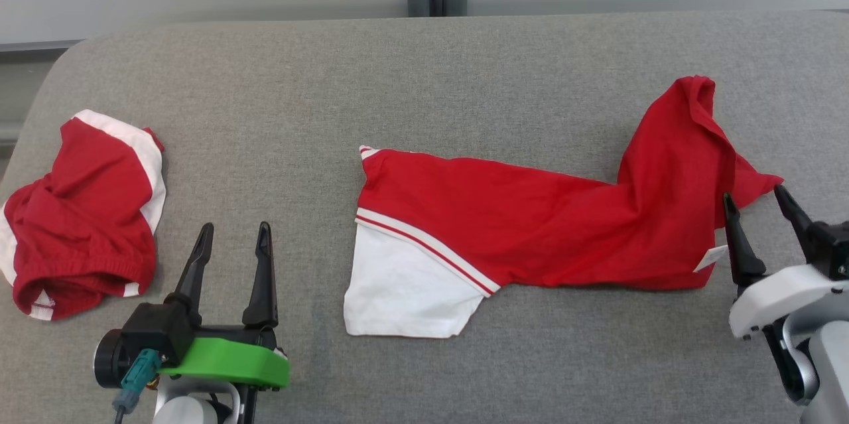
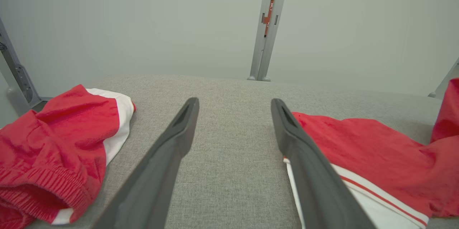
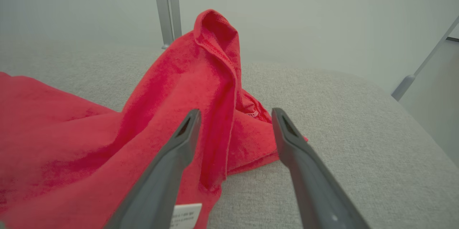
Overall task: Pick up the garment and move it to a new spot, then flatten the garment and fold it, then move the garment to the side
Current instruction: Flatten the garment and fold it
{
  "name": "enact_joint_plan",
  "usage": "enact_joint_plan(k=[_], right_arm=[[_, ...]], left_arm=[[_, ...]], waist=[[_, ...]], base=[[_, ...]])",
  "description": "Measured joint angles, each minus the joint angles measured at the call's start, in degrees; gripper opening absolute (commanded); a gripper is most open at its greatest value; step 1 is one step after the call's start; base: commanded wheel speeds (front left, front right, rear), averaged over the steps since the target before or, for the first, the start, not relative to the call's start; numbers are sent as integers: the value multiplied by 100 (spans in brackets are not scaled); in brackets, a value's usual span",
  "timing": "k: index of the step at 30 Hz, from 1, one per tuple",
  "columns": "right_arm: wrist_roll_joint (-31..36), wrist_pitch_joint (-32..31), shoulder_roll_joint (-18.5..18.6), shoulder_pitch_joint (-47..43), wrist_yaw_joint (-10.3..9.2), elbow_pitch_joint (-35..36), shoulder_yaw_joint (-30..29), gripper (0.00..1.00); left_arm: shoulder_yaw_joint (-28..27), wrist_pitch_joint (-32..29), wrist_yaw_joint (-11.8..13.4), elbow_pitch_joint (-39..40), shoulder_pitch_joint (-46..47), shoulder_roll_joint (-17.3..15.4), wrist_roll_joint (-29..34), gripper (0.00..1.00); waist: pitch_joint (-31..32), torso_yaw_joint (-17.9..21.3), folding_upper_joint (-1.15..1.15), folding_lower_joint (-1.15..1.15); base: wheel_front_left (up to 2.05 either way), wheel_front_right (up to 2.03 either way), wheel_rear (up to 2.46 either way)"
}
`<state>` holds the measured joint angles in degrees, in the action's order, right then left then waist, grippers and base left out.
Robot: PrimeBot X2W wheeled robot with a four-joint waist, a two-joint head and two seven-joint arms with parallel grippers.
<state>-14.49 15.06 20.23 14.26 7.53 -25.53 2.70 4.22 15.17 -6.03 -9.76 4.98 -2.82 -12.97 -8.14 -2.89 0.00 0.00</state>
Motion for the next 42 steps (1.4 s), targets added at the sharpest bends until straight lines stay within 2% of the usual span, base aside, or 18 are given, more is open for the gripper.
enact_joint_plan(k=[6,14,15,16,20,24,37,42], right_arm=[[-8,0,-9,-297,0,-12,54,100],[-44,0,104,175,0,-734,308,100],[-79,0,104,236,0,-857,361,47],[-123,0,105,286,0,-991,412,0],[-243,0,113,317,0,-1112,475,0],[-299,0,98,155,0,-917,444,0],[-360,-1,-110,-1323,0,1211,-212,0],[-725,-13,-204,-1967,0,1805,-352,0]], left_arm=[[0,0,-4,5,-2,0,32,100],[66,0,-36,-5,43,1,59,100],[64,0,-46,-11,43,0,67,100],[70,0,-48,-21,43,0,74,100],[37,0,-48,-44,29,0,91,100],[-20,0,-24,-46,-116,0,90,100],[-58,0,-2,-1,-294,1,47,100],[-57,0,-4,8,-292,1,46,100]], waist=[[-66,7,0,0],[-173,-168,0,0],[-184,-198,0,0],[-189,-228,0,0],[-153,-317,0,0],[-37,-302,0,0],[235,209,0,0],[201,360,0,0]], base=[[0,0,0],[0,0,0],[0,0,0],[0,0,0],[0,0,0],[0,0,0],[0,0,0],[0,0,0]])
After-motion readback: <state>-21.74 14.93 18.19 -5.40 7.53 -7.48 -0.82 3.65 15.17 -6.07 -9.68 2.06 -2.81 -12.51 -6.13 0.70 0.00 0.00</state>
